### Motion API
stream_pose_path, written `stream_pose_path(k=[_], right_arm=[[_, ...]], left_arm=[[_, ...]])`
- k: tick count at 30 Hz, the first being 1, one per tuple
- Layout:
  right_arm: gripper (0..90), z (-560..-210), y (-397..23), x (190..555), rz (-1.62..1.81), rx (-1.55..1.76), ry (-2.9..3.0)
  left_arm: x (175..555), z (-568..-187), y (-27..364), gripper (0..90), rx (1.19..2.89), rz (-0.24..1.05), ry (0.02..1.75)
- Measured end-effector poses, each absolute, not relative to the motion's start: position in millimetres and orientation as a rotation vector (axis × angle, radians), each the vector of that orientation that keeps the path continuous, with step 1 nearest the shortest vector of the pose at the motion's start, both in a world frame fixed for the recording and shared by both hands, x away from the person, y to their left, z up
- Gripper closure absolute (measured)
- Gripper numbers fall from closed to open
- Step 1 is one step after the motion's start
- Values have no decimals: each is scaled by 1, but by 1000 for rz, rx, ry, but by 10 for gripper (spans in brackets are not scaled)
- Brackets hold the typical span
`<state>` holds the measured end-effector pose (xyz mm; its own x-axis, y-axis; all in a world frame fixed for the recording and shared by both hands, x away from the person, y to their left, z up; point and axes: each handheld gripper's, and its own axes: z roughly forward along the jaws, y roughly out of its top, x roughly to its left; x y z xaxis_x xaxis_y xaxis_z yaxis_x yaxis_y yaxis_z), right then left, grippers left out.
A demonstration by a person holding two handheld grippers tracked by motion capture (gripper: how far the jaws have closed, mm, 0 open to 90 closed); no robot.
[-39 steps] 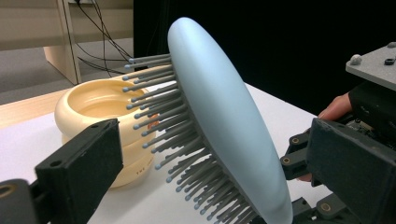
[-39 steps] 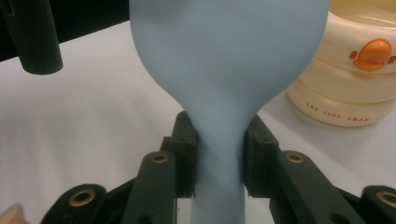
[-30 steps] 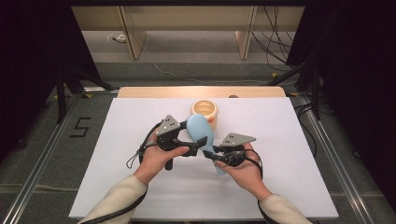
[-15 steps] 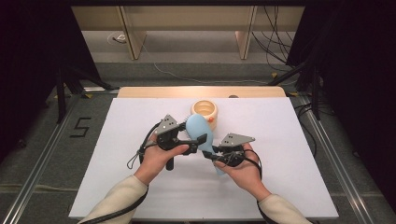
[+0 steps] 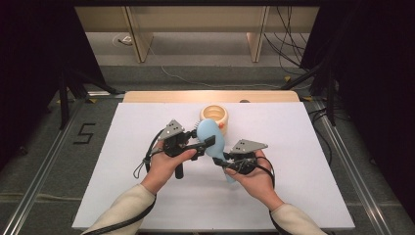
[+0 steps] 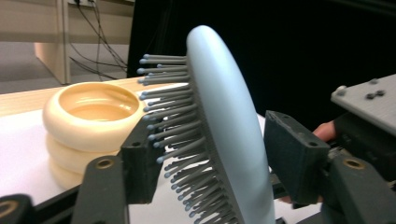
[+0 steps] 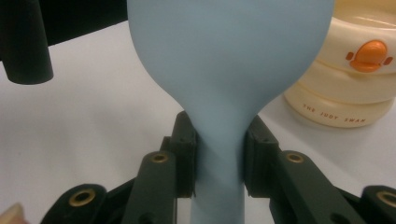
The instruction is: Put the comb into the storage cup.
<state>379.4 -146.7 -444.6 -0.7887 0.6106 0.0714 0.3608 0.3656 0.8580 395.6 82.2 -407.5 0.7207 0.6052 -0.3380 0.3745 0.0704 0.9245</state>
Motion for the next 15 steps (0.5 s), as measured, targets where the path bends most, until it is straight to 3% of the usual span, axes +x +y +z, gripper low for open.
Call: stream_pose_path(k=[7,15], right_arm=[[703,-446,-147,380,1374,856,2362],[702,-447,-147,380,1366,840,2354]], left_arm=[[395,-408,81,494,1494,131,805],[391,-403,76,521,1530,169,755]])
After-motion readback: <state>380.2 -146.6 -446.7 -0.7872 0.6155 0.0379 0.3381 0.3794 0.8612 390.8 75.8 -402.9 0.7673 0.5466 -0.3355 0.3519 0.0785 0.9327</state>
